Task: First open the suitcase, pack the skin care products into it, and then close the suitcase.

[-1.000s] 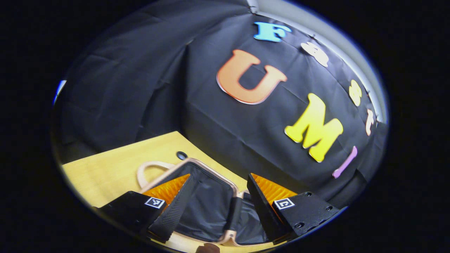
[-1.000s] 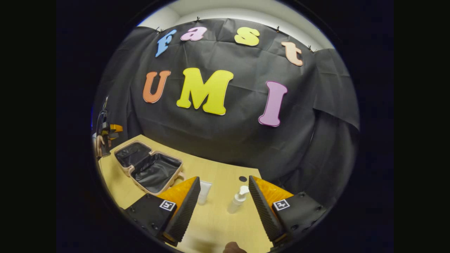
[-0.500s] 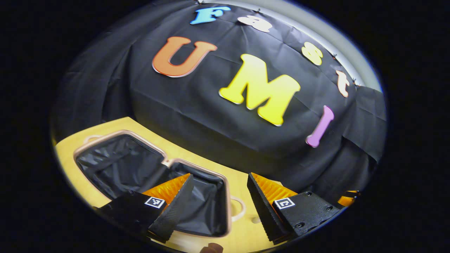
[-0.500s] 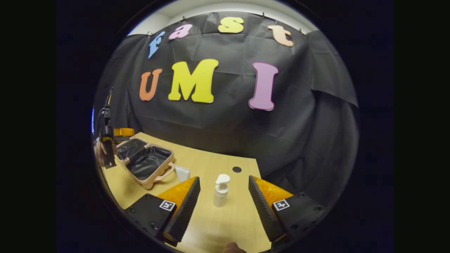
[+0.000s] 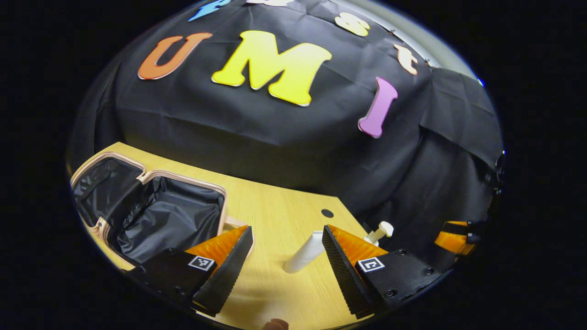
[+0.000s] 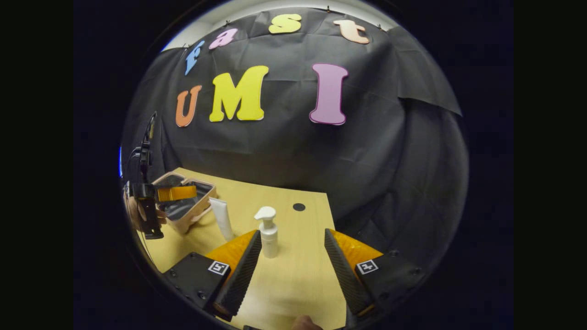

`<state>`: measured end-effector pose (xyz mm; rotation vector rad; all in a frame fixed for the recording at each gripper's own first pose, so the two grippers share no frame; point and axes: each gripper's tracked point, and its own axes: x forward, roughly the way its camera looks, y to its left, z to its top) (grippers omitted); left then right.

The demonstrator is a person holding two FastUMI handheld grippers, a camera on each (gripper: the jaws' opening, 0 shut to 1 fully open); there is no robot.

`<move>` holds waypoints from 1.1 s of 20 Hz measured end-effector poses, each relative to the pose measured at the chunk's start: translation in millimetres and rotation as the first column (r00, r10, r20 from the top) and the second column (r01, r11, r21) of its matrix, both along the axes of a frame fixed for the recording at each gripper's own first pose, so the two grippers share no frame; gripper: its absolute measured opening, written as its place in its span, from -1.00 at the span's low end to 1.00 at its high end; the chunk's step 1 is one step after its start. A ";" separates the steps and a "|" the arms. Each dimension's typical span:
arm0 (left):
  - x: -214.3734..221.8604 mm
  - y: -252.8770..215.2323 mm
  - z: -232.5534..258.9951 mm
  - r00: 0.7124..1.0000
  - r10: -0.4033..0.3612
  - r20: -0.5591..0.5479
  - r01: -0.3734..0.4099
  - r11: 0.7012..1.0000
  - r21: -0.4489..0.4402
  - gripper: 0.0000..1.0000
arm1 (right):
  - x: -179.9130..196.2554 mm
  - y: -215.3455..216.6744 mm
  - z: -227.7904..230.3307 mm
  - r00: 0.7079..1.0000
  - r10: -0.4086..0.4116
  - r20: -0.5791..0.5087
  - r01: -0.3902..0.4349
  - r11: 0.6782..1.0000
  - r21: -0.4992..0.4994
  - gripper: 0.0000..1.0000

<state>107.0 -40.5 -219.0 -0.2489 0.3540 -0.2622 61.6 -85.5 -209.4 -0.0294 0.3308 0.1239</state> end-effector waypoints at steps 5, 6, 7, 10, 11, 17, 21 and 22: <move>15.3 -38.5 -47.6 0.996 -0.064 -0.060 0.069 0.994 0.090 0.94 | -3.1 -20.2 -22.8 0.998 -0.022 -0.050 0.021 0.999 -0.027 0.63; 19.7 -41.6 -55.5 0.995 -0.068 -0.068 0.075 0.992 0.099 0.94 | -2.9 -23.0 -25.4 0.998 -0.029 -0.057 0.028 0.999 -0.029 0.63; 25.6 -47.4 -63.6 0.994 -0.068 -0.080 0.077 0.991 0.108 0.94 | -2.1 -25.0 -30.8 0.998 -0.031 -0.062 0.029 0.999 -0.039 0.63; 35.2 -56.5 -79.1 0.993 -0.071 -0.099 0.082 0.989 0.120 0.95 | 0.4 -23.3 -40.7 0.997 -0.020 -0.078 0.015 0.998 -0.067 0.63; 37.7 -56.9 -83.3 0.992 -0.070 -0.102 0.083 0.989 0.124 0.95 | 1.4 -22.3 -43.1 0.997 -0.016 -0.082 0.011 0.998 -0.069 0.63; 51.4 -59.4 -94.4 0.994 -0.044 -0.101 0.062 0.983 0.172 0.77 | 11.3 -14.1 -58.6 0.994 0.017 -0.108 -0.023 0.998 -0.054 0.63; 53.1 -58.4 -97.3 0.995 -0.033 -0.093 0.055 0.969 0.241 0.43 | 39.3 17.7 -71.9 0.989 0.065 -0.132 -0.068 0.997 -0.021 0.63; 52.9 -57.6 -97.3 0.995 -0.035 -0.097 0.058 0.966 0.252 0.26 | 44.3 25.9 -71.8 0.988 0.079 -0.130 -0.081 0.997 -0.015 0.63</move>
